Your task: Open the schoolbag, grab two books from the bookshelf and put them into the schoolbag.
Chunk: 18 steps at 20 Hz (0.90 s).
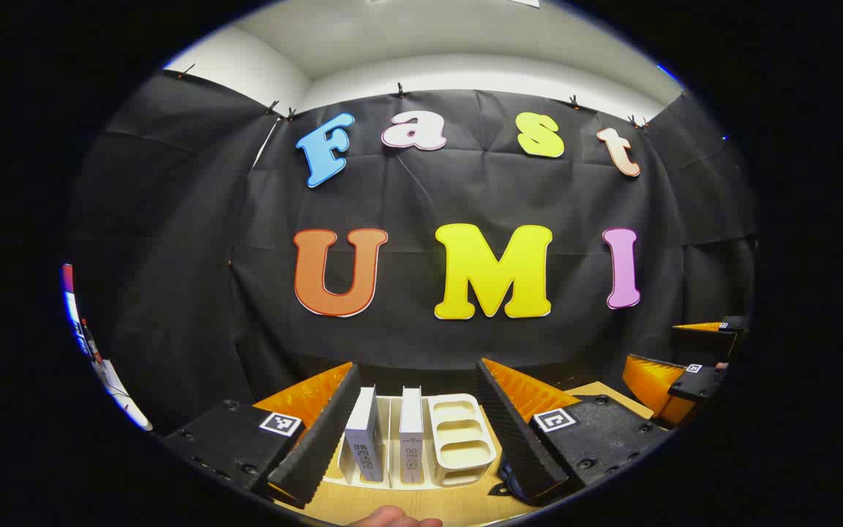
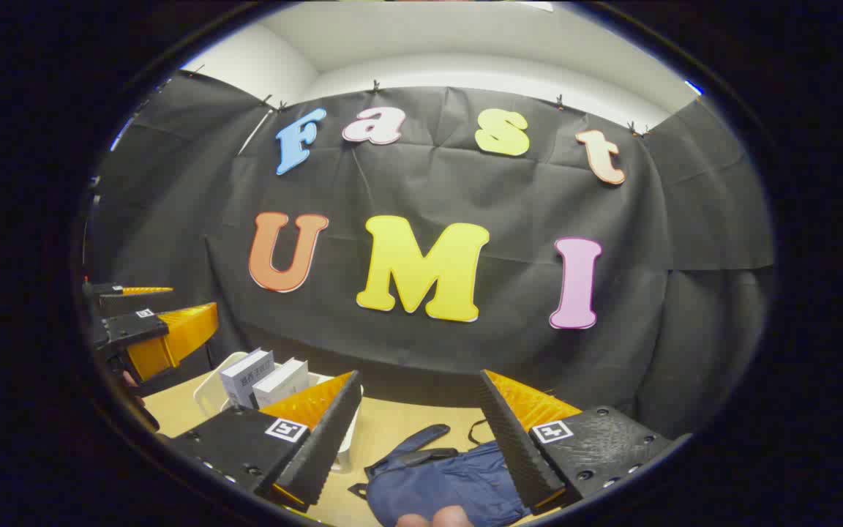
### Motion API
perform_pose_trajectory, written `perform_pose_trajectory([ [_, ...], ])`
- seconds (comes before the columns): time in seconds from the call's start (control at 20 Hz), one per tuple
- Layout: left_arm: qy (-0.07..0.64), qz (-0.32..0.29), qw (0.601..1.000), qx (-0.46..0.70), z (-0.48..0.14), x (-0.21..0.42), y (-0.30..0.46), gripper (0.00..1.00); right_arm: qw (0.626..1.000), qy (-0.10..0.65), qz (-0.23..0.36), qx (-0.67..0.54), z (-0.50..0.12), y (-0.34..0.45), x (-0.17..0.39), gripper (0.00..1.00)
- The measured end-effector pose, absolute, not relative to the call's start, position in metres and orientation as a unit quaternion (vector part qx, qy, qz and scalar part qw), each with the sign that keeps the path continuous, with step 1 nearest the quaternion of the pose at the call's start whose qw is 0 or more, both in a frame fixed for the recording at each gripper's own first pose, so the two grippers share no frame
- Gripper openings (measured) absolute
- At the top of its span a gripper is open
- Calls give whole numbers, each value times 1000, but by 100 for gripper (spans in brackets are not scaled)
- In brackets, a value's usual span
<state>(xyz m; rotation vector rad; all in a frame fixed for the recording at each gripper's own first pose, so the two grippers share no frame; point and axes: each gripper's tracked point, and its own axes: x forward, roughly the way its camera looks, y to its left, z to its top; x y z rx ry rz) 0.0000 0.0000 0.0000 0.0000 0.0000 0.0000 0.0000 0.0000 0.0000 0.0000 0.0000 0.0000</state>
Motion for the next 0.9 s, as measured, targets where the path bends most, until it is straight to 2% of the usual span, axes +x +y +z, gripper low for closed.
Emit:
perform_pose_trajectory([
  [0.05, 1, 2, 1000, -1, 0, -1, 1, 99, 1000, 2, 2, 1, -1, 3, -1, 95],
  [0.2, 6, 9, 1000, -2, -1, -3, 3, 99, 1000, 9, 1, -5, -4, 4, -4, 98],
  [0.25, 6, 12, 1000, -3, -1, -5, 4, 99, 1000, 10, -1, -6, -6, 2, -7, 95],
  [0.3, 5, 15, 1000, -4, -2, -8, 8, 99, 1000, 13, -1, -4, -8, 2, -9, 98],
  [0.6, 14, 22, 1000, -6, -8, -18, 18, 99, 999, 36, -6, -7, -25, -2, -13, 95],
  [0.75, 19, 22, 1000, -9, -14, -21, 20, 99, 998, 65, 7, -20, -46, 6, -16, 98],
  [0.85, 20, 22, 1000, -8, -14, -23, 21, 99, 995, 93, 20, -32, -65, 12, -18, 95],
  [0.9, 19, 22, 1000, -6, -15, -24, 22, 99, 993, 108, 26, -36, -74, 14, -20, 98],
])
